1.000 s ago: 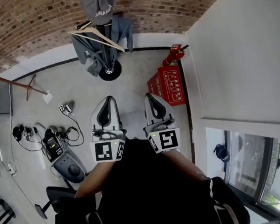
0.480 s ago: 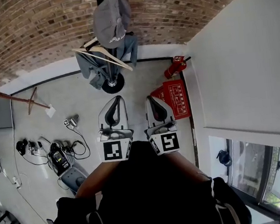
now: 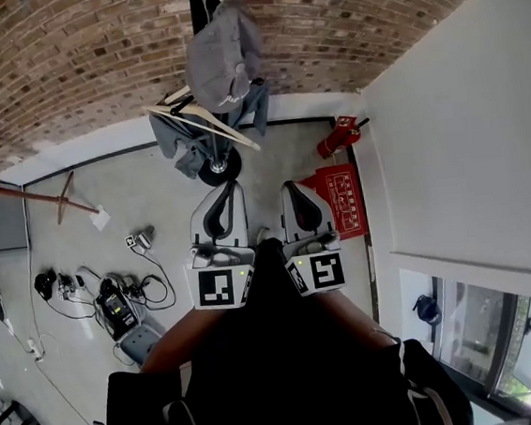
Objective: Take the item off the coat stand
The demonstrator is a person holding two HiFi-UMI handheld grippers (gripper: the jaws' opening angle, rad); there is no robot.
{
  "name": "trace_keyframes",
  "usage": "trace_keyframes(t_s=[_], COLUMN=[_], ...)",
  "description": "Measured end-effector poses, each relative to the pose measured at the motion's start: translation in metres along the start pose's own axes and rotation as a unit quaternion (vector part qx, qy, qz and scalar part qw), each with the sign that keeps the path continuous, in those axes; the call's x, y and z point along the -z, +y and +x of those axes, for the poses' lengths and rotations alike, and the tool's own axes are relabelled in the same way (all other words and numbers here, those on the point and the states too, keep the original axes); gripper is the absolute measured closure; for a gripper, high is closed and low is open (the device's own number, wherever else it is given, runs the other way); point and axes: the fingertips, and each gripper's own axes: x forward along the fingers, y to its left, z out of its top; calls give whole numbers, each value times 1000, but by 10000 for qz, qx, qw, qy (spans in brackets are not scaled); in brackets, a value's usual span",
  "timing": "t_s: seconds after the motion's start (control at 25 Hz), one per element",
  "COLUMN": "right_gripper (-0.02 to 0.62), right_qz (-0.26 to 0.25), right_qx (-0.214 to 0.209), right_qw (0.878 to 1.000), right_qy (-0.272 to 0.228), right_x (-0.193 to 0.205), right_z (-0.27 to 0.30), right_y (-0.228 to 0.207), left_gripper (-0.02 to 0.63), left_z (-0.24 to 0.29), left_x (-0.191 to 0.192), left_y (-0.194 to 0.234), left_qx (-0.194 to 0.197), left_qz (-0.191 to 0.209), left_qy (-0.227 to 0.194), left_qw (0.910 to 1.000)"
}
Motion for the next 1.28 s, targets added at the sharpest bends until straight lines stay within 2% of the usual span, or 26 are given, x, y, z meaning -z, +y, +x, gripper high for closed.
trace_keyframes(t_s=[0.28,0.44,0.6,0.84,1.28], right_gripper=[577,577,577,577,577], right_qz=[-22,-6,-44,1,54], right_qx=[-292,-433,-668,-843,-1000], right_qw=[9995,9990,9978,9964,9950], right_qy=[-113,-97,-15,43,14], right_x=[-15,-17,-9,-11,-7], right_z=[31,45,52,65,82], right_y=[-21,-34,-36,-52,-58], left_gripper=[588,584,578,497,456], left_z=[29,55,71,100,135], left_x=[6,-10,-23,-32,-35], left_y=[0,2,6,15,26], left_qx=[-139,-195,-280,-466,-592], left_qz=[277,227,413,345,606], left_qy=[109,-211,-491,-502,-324], left_qw=[9995,9993,9975,9971,9959])
